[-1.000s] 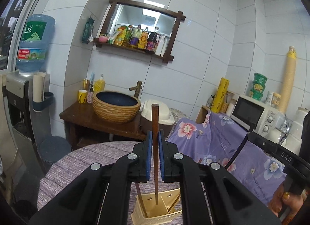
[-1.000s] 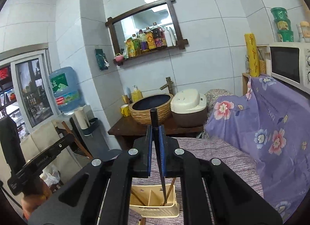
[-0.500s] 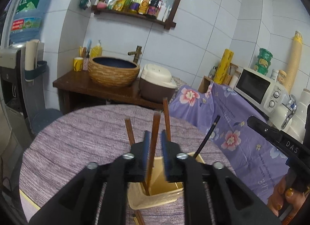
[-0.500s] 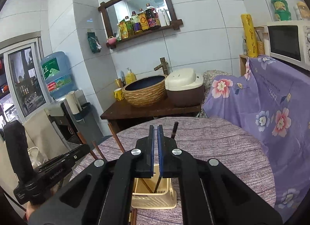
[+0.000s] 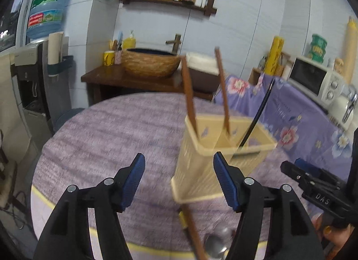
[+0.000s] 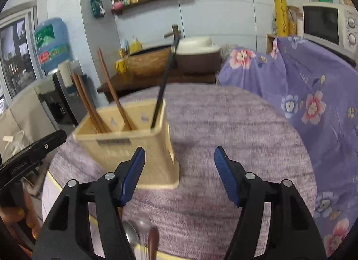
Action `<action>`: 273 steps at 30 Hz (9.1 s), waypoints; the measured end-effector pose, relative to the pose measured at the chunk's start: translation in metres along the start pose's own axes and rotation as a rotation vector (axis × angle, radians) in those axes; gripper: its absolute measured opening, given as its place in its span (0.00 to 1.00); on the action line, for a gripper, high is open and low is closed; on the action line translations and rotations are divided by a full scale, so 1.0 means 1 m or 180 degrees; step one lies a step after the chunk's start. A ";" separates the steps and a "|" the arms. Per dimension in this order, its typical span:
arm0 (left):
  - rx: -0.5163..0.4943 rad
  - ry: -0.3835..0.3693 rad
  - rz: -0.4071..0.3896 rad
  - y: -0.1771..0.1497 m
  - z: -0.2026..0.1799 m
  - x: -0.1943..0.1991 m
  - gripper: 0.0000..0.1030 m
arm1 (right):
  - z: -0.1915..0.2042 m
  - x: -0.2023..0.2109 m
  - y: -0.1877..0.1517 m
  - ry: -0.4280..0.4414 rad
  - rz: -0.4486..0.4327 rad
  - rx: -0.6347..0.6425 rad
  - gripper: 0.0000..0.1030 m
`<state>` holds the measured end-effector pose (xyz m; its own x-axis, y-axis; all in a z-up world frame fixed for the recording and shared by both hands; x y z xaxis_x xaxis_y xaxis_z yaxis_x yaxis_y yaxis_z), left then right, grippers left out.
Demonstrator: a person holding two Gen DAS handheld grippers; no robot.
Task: Organize utensils
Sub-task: 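Grasp the brown-handled utensil with the right tool while the left tool approaches a black chopstick, then close the left tool on the yellow-tipped black chopstick while the right tool holds the utensil, then lift both held utensils and carry them above the cream holder, then open both tools to drop the utensils into the holder, then move both tools back down to the remaining chopsticks and spoons, then grasp the clear plastic spoon with the right tool while the left tool grasps a brown chopstick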
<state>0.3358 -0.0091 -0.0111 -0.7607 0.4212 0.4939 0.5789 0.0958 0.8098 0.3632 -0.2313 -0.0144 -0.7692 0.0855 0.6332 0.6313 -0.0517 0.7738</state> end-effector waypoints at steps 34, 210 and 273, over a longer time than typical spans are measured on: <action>0.0085 0.0120 0.0862 -0.145 -0.003 -0.015 0.48 | 0.015 -0.018 -0.153 -0.0161 0.0828 0.0492 0.19; -0.0091 -0.0086 0.0953 -0.149 -0.027 -0.004 0.59 | 0.007 -0.012 -0.116 0.0288 0.0485 0.0240 0.57; 0.0322 0.0209 0.0838 -0.139 0.020 -0.001 0.52 | 0.056 -0.065 -0.111 -0.0039 0.0715 0.0884 0.37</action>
<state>0.2619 -0.0049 -0.1299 -0.5959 0.3845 0.7050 0.7827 0.0819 0.6169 0.3481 -0.1756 -0.1422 -0.6080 0.1147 0.7856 0.7886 0.2016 0.5809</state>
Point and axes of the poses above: each gripper's, at about its wrist camera, not at the fingertips, and x roughly against the way its jaws point, z to its left, y to its top, the point moved 9 cm from there along -x, roughly the way its jaws point, and after that the axes turned 15 degrees about -y, right-handed, at the moved point
